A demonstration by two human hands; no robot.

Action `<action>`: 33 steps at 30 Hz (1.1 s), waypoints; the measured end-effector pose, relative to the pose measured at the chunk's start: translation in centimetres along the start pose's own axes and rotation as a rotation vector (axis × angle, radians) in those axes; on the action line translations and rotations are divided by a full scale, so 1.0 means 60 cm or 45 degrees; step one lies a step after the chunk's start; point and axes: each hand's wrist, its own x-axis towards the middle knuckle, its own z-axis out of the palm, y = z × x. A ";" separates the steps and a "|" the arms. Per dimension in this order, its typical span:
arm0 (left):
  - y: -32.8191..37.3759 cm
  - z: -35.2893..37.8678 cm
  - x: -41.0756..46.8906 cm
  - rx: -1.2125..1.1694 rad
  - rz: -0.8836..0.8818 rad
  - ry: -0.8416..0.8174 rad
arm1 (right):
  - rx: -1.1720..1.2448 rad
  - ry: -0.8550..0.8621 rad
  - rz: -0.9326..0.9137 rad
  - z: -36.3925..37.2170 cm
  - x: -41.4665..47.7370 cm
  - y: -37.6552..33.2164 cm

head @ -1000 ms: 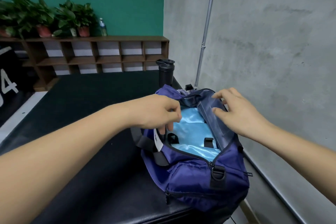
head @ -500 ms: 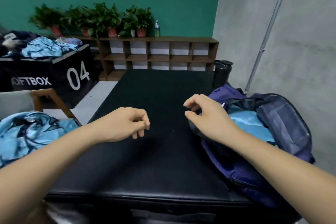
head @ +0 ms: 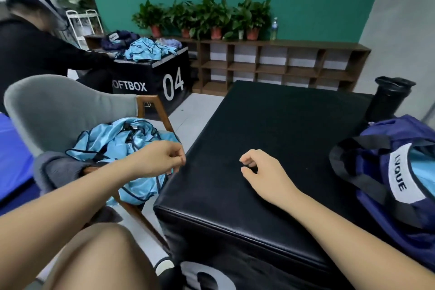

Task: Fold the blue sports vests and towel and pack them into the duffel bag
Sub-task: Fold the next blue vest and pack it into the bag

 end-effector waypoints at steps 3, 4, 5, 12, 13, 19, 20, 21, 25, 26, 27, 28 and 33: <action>-0.067 -0.015 0.014 0.053 -0.100 0.074 | -0.079 0.009 -0.035 0.036 0.014 0.007; -0.087 -0.020 0.021 0.070 -0.136 0.095 | -0.100 0.016 -0.038 0.044 0.016 0.009; -0.107 -0.027 0.028 0.101 -0.169 0.118 | -0.122 0.025 -0.036 0.052 0.018 0.010; -0.247 -0.077 0.083 0.303 -0.404 0.319 | -0.316 0.081 -0.062 0.077 0.009 0.009; -0.266 -0.083 0.091 0.343 -0.435 0.318 | -0.344 0.095 -0.081 0.078 0.007 0.009; -0.358 -0.095 0.116 0.635 -0.699 0.023 | -0.393 0.156 -0.122 0.086 0.012 0.014; -0.372 -0.092 0.118 0.703 -0.768 -0.060 | -0.403 0.156 -0.127 0.087 0.013 0.016; -0.382 -0.089 0.118 0.757 -0.829 -0.129 | -0.413 0.153 -0.131 0.089 0.014 0.017; -0.437 -0.094 0.123 0.792 -0.908 -0.279 | -0.421 0.156 -0.136 0.092 0.015 0.023; -0.450 -0.101 0.125 0.790 -0.908 -0.291 | -0.419 0.162 -0.140 0.091 0.015 0.023; -0.442 -0.110 0.116 0.813 -0.910 -0.306 | -0.415 0.165 -0.143 0.091 0.014 0.023; -0.415 -0.123 0.098 0.836 -0.911 -0.323 | -0.411 0.165 -0.140 0.091 0.013 0.023; -0.347 -0.171 0.041 0.902 -0.826 -0.300 | -0.405 0.175 -0.127 0.092 0.012 0.020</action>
